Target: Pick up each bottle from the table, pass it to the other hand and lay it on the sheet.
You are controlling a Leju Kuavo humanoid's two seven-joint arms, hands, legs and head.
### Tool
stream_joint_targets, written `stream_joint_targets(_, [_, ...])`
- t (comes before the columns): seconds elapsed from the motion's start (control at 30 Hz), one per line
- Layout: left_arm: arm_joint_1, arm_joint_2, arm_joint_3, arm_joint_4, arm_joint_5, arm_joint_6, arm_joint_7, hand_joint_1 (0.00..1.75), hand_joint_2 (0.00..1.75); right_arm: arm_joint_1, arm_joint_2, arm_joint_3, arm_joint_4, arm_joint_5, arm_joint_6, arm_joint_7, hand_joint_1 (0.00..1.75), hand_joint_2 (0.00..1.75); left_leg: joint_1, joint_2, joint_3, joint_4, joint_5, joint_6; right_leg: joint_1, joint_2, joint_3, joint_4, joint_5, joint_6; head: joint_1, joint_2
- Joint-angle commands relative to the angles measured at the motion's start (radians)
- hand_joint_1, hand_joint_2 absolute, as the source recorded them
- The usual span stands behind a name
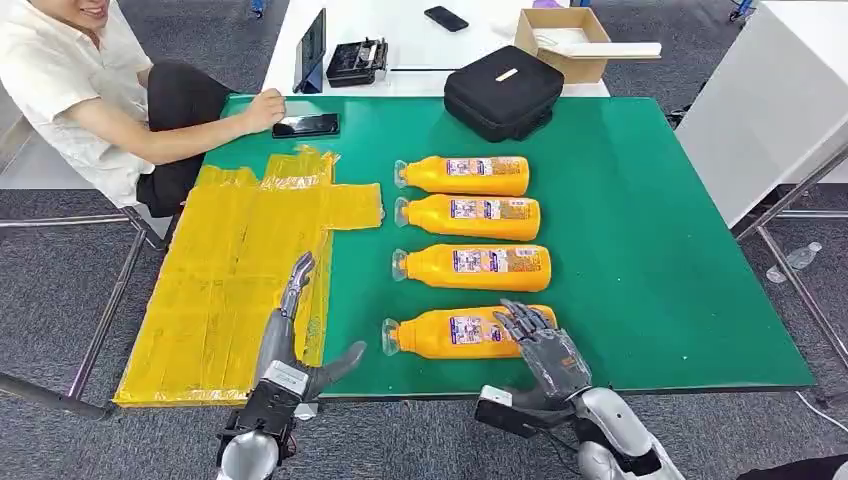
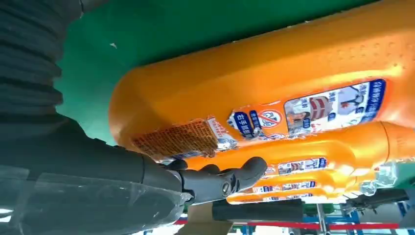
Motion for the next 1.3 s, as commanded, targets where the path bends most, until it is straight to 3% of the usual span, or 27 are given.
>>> stream_joint_targets(0.03, [-0.018, -0.026, -0.036, 0.027, 0.001, -0.003, 0.009, 0.00, 1.75, -0.021, -0.063, 0.049, -0.013, 0.030, 0.008, 0.046, 0.00, 1.75, 0.000, 0.000, 0.003, 0.000, -0.001, 0.000, 0.001, -0.001, 0.003, 0.000, -0.001, -0.003, 0.000, 0.000])
stream_joint_targets(0.43, [-0.018, -0.026, -0.036, 0.027, 0.001, -0.003, 0.009, 0.00, 1.75, -0.021, -0.063, 0.049, -0.013, 0.030, 0.008, 0.046, 0.00, 1.75, 0.000, 0.001, 0.002, 0.000, -0.001, 0.000, 0.001, 0.000, 0.002, 0.000, -0.001, -0.003, 0.000, 0.000])
stream_joint_targets(0.47, [-0.019, -0.026, -0.037, 0.030, 0.001, -0.004, 0.010, 0.00, 1.75, -0.027, -0.059, 0.052, -0.008, 0.041, 0.007, 0.048, 0.00, 1.75, 0.000, 0.003, 0.007, 0.000, -0.003, 0.001, 0.002, 0.000, 0.007, -0.001, -0.003, -0.005, 0.000, 0.000])
stream_joint_targets(0.5, [-0.020, -0.026, -0.040, 0.033, 0.001, -0.006, 0.011, 0.00, 1.75, -0.039, -0.057, 0.055, -0.003, 0.078, -0.005, 0.051, 0.00, 1.75, 0.000, 0.001, 0.002, 0.000, -0.001, 0.000, 0.001, 0.000, 0.002, 0.000, -0.001, -0.002, 0.000, 0.000])
stream_joint_targets(0.63, [-0.024, -0.026, -0.055, 0.038, 0.001, -0.006, 0.012, 0.00, 1.75, -0.111, -0.038, 0.065, 0.038, 0.103, 0.009, 0.032, 0.00, 1.75, 0.000, 0.004, 0.005, 0.000, -0.002, 0.000, 0.001, 0.002, 0.004, 0.000, -0.001, -0.004, 0.000, 0.000])
stream_joint_targets(0.97, [-0.043, -0.021, -0.070, 0.048, 0.004, -0.006, 0.012, 0.00, 1.75, -0.216, -0.002, 0.072, 0.148, 0.061, 0.012, 0.010, 0.00, 1.75, 0.000, 0.002, 0.002, 0.000, 0.000, 0.000, 0.001, 0.001, 0.002, -0.001, 0.000, -0.002, 0.000, 0.000])
stream_joint_targets(1.03, [-0.056, -0.020, -0.075, 0.067, 0.004, -0.012, 0.012, 0.00, 1.75, -0.256, 0.011, 0.058, 0.205, 0.002, 0.026, 0.004, 0.00, 1.75, 0.001, 0.003, 0.005, -0.001, -0.001, 0.000, 0.001, 0.001, 0.005, -0.001, 0.000, -0.004, 0.000, 0.000])
stream_joint_targets(1.2, [-0.072, -0.020, -0.094, 0.086, 0.002, -0.018, 0.010, 0.00, 1.75, -0.362, 0.063, 0.079, 0.333, 0.081, -0.032, 0.030, 0.00, 1.75, 0.000, 0.004, 0.003, 0.000, 0.000, 0.000, 0.001, 0.003, 0.002, -0.001, 0.001, -0.002, 0.000, 0.000])
stream_joint_targets(1.3, [-0.083, -0.017, -0.102, 0.094, -0.006, -0.018, 0.005, 0.00, 1.75, -0.381, 0.079, 0.050, 0.374, 0.052, -0.017, 0.031, 0.00, 1.75, 0.001, 0.005, 0.003, 0.000, 0.000, 0.000, 0.001, 0.003, 0.003, -0.001, 0.001, -0.003, 0.000, 0.000])
